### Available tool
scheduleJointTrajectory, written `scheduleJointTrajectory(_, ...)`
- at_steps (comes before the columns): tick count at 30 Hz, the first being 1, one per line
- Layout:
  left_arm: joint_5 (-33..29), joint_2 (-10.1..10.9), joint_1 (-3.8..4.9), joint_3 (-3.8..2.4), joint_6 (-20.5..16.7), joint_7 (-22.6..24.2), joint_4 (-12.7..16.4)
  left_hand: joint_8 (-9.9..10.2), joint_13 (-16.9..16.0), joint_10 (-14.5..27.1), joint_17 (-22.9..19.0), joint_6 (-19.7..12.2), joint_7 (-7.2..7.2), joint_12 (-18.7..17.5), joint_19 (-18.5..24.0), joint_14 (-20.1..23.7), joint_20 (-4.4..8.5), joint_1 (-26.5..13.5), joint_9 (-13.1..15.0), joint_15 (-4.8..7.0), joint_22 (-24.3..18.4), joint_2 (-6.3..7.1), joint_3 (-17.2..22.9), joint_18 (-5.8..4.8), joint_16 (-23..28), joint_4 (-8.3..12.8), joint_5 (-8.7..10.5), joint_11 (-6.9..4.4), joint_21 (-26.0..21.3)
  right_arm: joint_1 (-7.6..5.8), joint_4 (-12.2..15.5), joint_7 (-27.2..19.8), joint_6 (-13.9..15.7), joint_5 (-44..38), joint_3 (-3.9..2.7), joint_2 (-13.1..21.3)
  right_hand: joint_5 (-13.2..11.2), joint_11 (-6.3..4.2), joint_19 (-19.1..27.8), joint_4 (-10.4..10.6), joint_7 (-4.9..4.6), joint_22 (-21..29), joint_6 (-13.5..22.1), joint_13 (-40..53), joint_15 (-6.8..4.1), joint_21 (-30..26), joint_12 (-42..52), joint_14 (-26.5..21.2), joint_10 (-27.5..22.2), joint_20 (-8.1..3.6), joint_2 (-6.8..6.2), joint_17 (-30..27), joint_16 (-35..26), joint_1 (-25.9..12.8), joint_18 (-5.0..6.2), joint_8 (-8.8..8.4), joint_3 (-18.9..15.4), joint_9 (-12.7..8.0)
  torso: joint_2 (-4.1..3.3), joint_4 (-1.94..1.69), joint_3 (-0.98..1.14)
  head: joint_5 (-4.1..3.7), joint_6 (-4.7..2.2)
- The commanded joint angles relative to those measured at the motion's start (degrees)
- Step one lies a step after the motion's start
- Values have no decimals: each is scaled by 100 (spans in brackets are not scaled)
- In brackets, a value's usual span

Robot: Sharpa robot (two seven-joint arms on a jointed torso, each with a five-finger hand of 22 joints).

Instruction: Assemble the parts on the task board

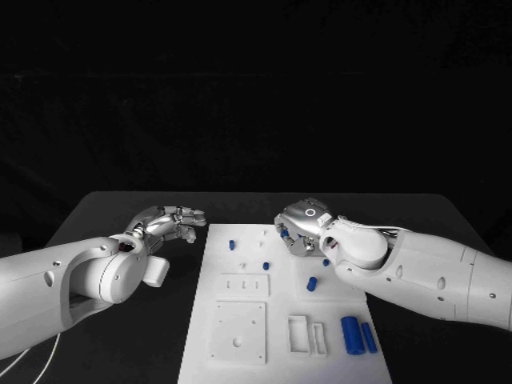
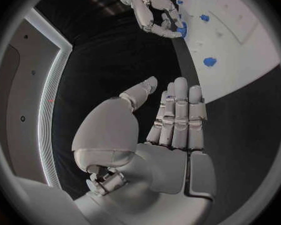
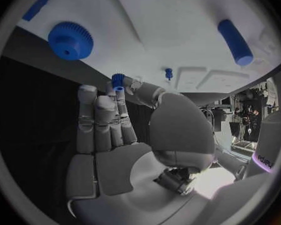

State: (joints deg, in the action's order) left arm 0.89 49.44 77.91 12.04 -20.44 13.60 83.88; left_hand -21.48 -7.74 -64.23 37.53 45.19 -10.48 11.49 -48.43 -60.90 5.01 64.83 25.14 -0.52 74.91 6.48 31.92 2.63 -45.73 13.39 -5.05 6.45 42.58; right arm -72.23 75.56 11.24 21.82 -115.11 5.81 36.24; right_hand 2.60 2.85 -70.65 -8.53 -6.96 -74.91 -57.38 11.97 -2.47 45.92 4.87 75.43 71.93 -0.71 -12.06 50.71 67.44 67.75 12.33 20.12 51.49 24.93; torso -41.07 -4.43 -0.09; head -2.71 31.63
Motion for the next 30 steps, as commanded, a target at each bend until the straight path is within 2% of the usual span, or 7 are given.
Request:
scheduleJointTrajectory(1,7,-13,11,-6,69,31,6,25,9,14,-9,-22,-5,-23,10,32,19,-32,-8,3,7,8,14,150,26,-12,-29,18,-37,1,-3,234,209,-444,-1,-70,19,66,-23,19,5,-124,-50,-7,-44,28,6,-10,238,-2,-58,7,33,-10,267,40,25,9,-5,-7,-2,8,-27)
scheduleJointTrajectory(9,8,-36,11,-7,66,35,2,25,10,15,-12,-23,-6,-25,11,32,18,-30,-8,2,6,8,14,150,26,-10,-30,19,-37,1,-175,265,291,-526,-1,-282,19,63,-25,37,9,-123,-60,-13,-46,39,1,-8,252,-4,-83,10,39,3,267,47,35,10,-10,-21,-11,39,-123)
scheduleJointTrajectory(10,8,-40,11,-7,66,36,1,25,10,15,-12,-23,-6,-25,11,32,18,-30,-8,2,6,8,14,150,26,-10,-30,19,-37,1,-197,260,296,-526,-1,-308,19,63,-26,39,10,-123,-61,-14,-46,41,0,-7,254,-4,-87,11,41,5,267,48,37,11,-12,-31,-16,44,-132)
scheduleJointTrajectory(12,8,-48,11,-7,61,37,0,25,10,15,-13,-24,-6,-26,11,32,18,-29,-8,2,6,8,14,150,26,-10,-31,19,-37,1,-224,256,319,-533,-2,-353,19,63,-26,41,11,-123,-63,-16,-47,43,-1,-7,257,-4,-92,11,42,9,267,49,39,11,-11,-32,-13,57,-139)
scheduleJointTrajectory(20,14,-85,21,-8,57,39,-17,25,10,16,-15,-25,-6,-28,11,32,17,-28,-8,1,6,7,15,150,25,-8,-32,20,-36,1,-378,202,319,-519,-2,-519,19,62,-26,49,13,-123,-67,-20,-48,50,-5,-6,264,-5,-110,13,46,17,267,53,46,11,-36,-85,-39,76,-169)
scheduleJointTrajectory(24,16,-85,63,-8,52,38,-4,25,10,16,-17,-25,-7,-28,11,32,17,-26,-8,1,5,7,16,150,25,-6,-32,20,-36,-4,-428,182,307,-496,-2,-547,19,62,-25,52,14,-123,-68,-22,-48,53,-8,-6,266,-5,-119,13,48,21,267,53,49,11,-57,-131,-66,56,-165)
scheduleJointTrajectory(30,24,-96,92,-8,44,40,1,25,10,16,-19,-25,-7,-29,11,31,16,-25,-8,1,5,9,15,151,24,-4,-32,20,-36,-8,-465,164,311,-465,-3,-578,19,62,-23,58,14,-122,-68,-25,-48,55,-10,-6,268,-5,-122,13,49,25,267,53,55,11,-86,-157,-90,44,-179)
